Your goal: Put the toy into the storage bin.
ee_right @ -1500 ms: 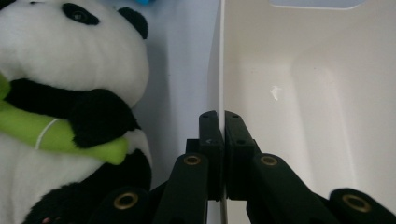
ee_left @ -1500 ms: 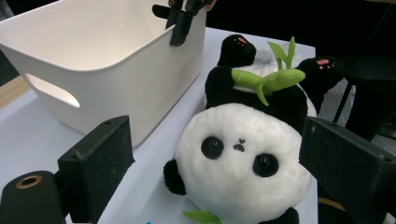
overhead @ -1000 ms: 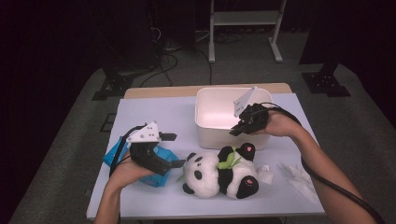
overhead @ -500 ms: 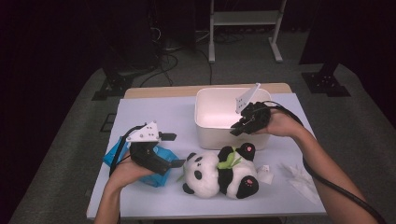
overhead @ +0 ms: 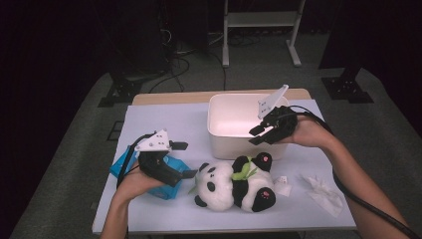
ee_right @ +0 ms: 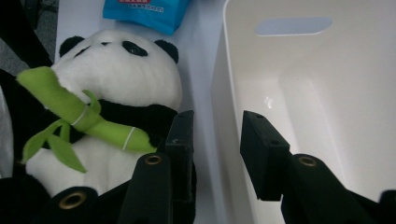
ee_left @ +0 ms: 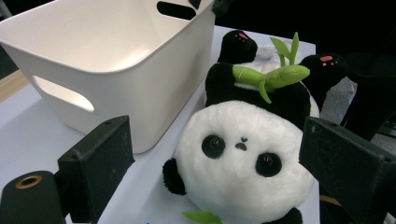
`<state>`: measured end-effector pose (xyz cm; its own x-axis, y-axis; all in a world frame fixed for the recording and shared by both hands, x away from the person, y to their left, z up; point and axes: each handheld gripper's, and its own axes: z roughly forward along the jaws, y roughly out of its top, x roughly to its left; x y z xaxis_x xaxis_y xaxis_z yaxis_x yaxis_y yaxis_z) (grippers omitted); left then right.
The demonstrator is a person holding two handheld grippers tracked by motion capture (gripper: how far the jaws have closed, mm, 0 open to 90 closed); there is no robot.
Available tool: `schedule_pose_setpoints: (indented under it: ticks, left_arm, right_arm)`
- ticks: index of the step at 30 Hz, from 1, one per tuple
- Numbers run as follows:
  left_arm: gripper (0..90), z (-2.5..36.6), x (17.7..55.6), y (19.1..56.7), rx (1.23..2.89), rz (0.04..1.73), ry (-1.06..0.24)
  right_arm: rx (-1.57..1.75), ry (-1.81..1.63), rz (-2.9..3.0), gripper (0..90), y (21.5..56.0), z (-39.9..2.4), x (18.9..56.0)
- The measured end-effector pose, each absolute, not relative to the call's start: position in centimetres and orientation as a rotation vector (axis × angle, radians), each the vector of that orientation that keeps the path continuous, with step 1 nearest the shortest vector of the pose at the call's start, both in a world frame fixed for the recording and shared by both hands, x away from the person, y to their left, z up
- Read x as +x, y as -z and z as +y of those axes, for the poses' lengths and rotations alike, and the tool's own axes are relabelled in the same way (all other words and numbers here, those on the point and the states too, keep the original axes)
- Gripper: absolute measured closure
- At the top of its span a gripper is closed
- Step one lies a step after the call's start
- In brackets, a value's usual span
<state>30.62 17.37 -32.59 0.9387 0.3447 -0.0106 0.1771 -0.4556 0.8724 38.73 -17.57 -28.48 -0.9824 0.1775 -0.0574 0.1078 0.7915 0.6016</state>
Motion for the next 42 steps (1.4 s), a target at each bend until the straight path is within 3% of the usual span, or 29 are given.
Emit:
schedule_pose_setpoints:
  ticks: [11,24,42]
  left_arm:
    - [8.7,17.4,30.9,33.0,2.052,0.379,-0.187]
    - [8.7,17.8,30.9,32.7,2.043,0.38,-0.204]
    - [8.6,17.7,31.0,32.5,2.041,0.373,-0.203]
  right_arm:
    - [0.183,-0.98,2.905,57.3,28.1,-17.1,35.6]
    - [0.126,-0.984,2.988,52.0,30.1,-16.4,32.3]
    - [0.124,-1.001,2.994,49.9,29.8,-15.9,31.4]
